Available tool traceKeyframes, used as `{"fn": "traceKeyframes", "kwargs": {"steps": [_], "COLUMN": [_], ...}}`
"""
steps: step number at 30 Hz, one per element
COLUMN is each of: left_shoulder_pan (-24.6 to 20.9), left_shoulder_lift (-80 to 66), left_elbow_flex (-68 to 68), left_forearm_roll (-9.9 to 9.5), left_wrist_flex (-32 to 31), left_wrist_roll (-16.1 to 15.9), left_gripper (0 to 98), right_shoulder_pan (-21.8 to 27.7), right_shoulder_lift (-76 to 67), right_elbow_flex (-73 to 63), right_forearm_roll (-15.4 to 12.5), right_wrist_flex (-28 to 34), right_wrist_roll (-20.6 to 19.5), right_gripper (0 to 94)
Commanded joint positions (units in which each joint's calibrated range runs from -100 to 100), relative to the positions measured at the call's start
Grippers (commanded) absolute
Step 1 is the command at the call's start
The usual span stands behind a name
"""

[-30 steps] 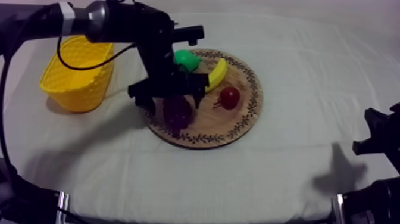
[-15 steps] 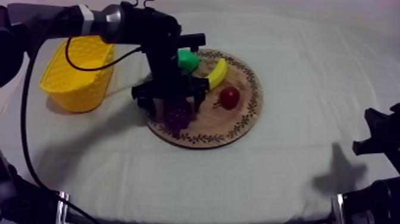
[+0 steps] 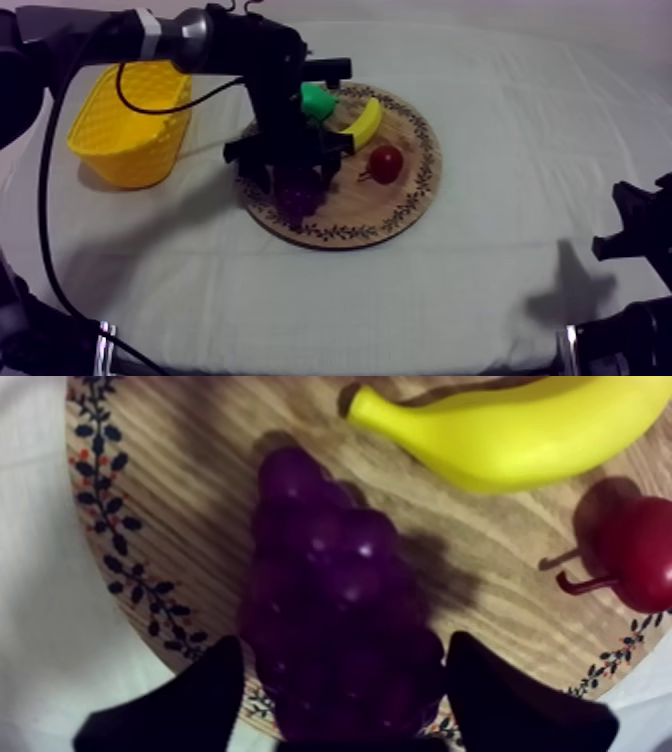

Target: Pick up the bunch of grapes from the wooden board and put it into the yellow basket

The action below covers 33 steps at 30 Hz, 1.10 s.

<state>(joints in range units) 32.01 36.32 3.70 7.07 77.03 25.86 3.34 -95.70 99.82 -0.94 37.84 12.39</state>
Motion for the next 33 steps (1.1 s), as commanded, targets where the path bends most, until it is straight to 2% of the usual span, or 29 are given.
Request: {"fn": "traceKeyframes", "kwargs": {"steps": [1,6,13,23,33], "left_shoulder_pan": [0.0,-0.2,-0.2,-0.9,-0.2], "left_shoulder_lift": [-0.1,-0.2,-0.4,-6.0,-20.5], "left_elbow_flex": [0.2,0.5,0.9,8.0,11.5], "left_forearm_roll": [-0.06,0.07,0.12,1.30,-0.51], "left_wrist_flex": [-0.2,-0.6,-1.0,-6.2,-1.0], "left_wrist_roll": [0.0,-0.4,-0.6,-2.9,-0.2], "left_gripper": [63.2,58.5,57.5,57.2,57.5], "right_shoulder_pan": [0.0,0.0,0.0,0.0,0.0], "right_shoulder_lift": [0.0,0.0,0.0,0.0,0.0], "right_elbow_flex": [0.0,0.0,0.0,0.0,0.0], "right_forearm_roll": [0.0,0.0,0.0,0.0,0.0], "right_wrist_flex": [0.0,0.0,0.0,0.0,0.0], "right_wrist_roll": [0.0,0.0,0.0,0.0,0.0], "right_gripper": [0.3,0.3,0.3,0.3,0.3]}}
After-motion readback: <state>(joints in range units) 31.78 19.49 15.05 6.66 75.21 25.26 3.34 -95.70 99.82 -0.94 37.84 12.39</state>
